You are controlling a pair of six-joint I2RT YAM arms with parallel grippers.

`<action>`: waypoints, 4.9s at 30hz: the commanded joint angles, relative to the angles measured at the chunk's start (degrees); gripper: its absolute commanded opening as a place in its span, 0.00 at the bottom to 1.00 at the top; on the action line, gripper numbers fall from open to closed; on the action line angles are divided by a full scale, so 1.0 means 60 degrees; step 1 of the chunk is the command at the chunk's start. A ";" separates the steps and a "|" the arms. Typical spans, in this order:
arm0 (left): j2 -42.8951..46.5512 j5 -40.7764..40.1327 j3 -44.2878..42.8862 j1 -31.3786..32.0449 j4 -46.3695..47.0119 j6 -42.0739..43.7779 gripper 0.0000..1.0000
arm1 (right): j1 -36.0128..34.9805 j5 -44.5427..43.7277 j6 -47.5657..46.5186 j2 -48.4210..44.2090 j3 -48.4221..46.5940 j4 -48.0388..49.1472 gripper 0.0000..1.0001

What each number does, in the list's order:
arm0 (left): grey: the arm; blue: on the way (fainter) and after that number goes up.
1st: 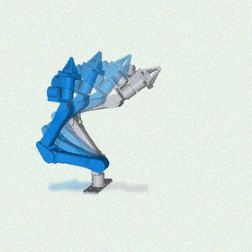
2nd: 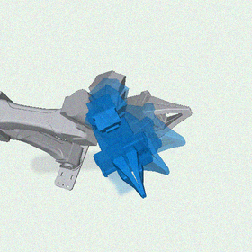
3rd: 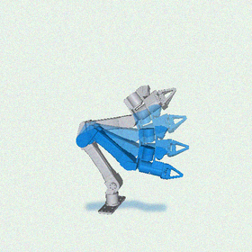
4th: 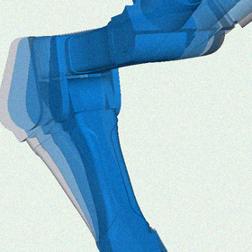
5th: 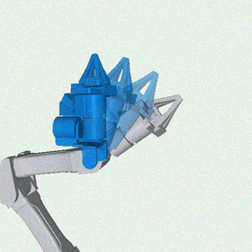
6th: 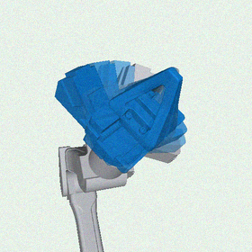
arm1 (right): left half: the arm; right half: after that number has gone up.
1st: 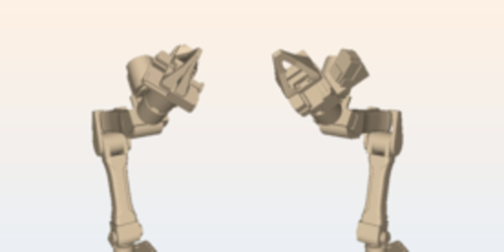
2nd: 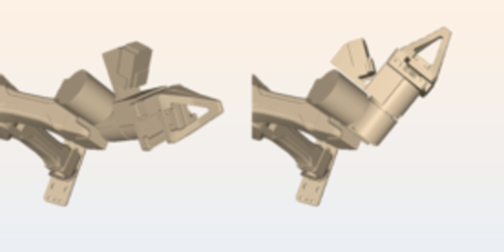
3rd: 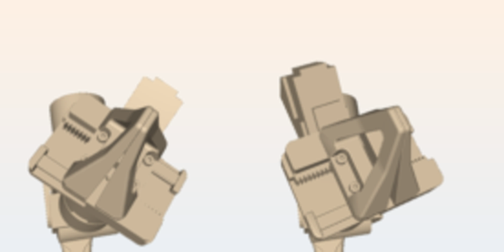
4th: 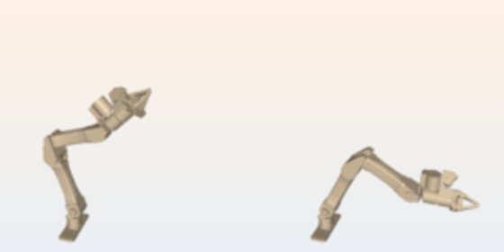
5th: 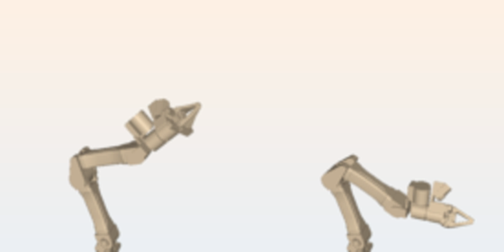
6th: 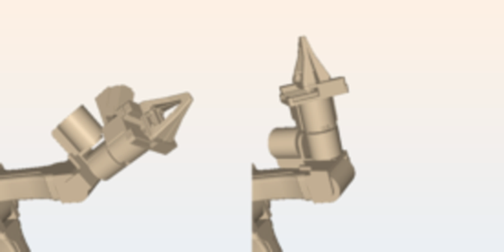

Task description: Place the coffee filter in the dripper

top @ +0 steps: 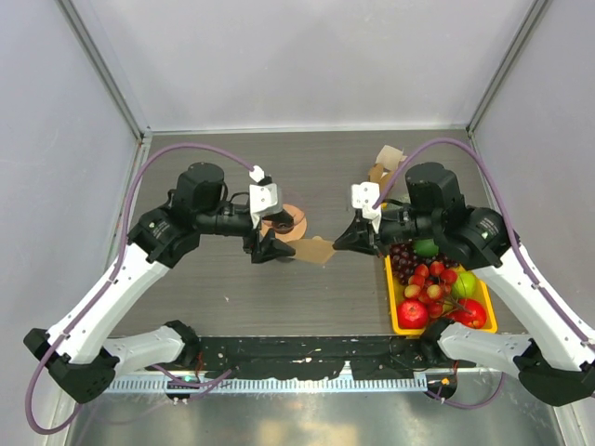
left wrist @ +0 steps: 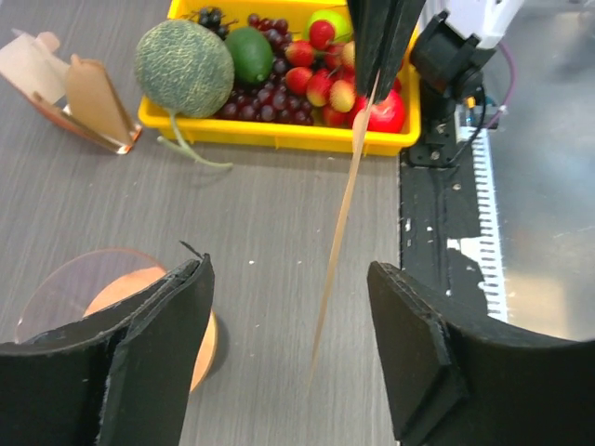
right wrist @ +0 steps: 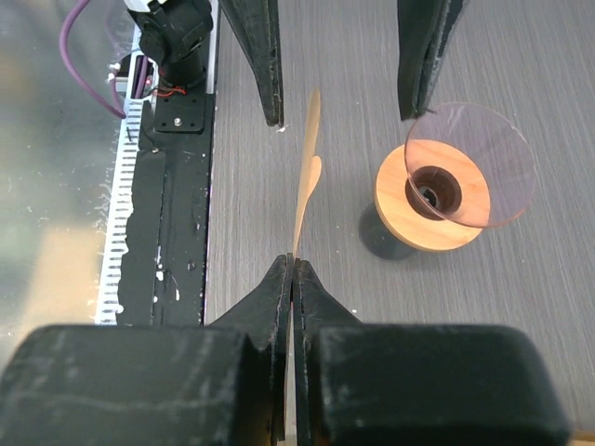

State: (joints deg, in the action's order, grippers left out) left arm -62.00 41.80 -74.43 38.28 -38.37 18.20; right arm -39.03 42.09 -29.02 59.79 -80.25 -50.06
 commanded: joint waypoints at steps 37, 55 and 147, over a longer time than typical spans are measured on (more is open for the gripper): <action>0.0181 0.2759 0.4055 -0.1620 1.2002 -1.0692 0.00 | -0.0249 -0.0027 0.3034 0.0391 0.1495 0.4681 0.89; 0.0738 0.2906 0.4759 -0.1634 1.1495 -1.0139 0.03 | -0.0088 0.1511 0.3986 0.0626 0.1568 0.5766 0.19; 0.1075 0.4283 0.3851 -0.0828 0.6336 -0.7368 0.00 | -0.1714 0.1423 -0.1316 0.0538 0.1539 0.1166 0.05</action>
State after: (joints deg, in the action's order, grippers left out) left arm -56.51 65.69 -51.57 33.91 -3.40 -24.25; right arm -49.01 50.43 -35.94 64.77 -69.82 -43.18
